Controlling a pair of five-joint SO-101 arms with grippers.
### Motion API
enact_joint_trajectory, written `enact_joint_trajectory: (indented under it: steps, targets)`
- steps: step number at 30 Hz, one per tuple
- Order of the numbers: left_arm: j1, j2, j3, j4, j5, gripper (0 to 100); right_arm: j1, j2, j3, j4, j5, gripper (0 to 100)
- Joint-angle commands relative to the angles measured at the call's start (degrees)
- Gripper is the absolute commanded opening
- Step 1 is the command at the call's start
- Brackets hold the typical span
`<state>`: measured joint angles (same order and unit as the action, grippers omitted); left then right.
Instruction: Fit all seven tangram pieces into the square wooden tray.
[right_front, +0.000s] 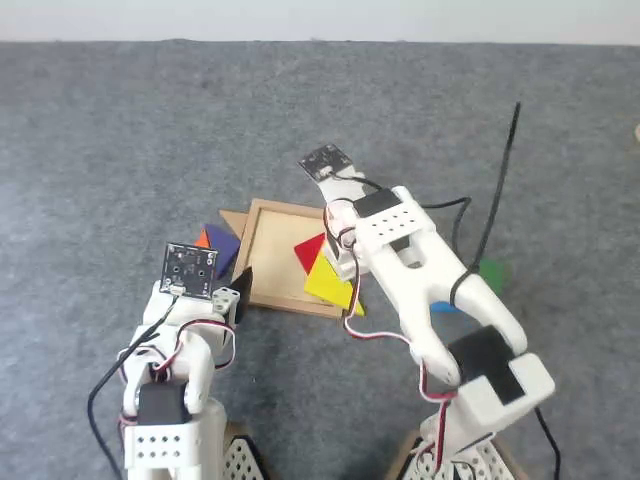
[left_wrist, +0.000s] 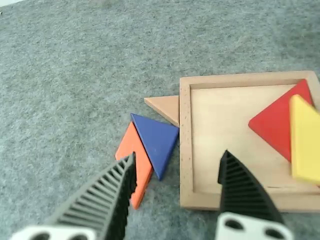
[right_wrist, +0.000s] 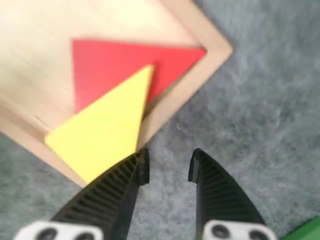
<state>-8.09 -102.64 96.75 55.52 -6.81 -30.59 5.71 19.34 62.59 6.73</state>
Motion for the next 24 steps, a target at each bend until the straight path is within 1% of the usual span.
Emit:
enact_joint_trajectory:
  steps: [1, 5, 8, 10, 14, 16, 19, 24]
  targets:
    - [-0.3, 0.6, -0.2, -0.5, -0.5, 25, -0.3, -4.1, -1.6, 0.1, -0.9, 14.4]
    - [-0.3, 0.6, -0.2, -0.5, -0.5, 25, -1.1, -4.7, -1.1, 1.0, -0.8, 14.4]
    - [-0.4, 0.6, -0.2, -0.5, -0.5, 25, -1.2, -5.1, -1.0, 6.6, 0.7, 14.4]
    - [-0.4, 0.6, -0.2, -0.5, -0.5, 25, -2.9, -7.1, 1.3, 9.1, 1.9, 14.4]
    - [-0.4, 0.6, -0.2, -0.5, -0.5, 25, -8.1, -18.9, 11.3, 7.3, 2.3, 14.4]
    - [-0.4, 0.6, -0.2, -0.5, -0.5, 25, -8.8, -25.4, 16.3, 7.0, 2.9, 14.6]
    - [-0.4, 0.6, -0.2, -0.5, -0.5, 25, -7.2, -30.7, 22.7, 5.5, 6.2, 14.6]
    - [-0.3, 0.6, -0.2, -0.5, -0.5, 25, -1.3, -26.7, 25.2, 2.5, 9.1, 14.5]
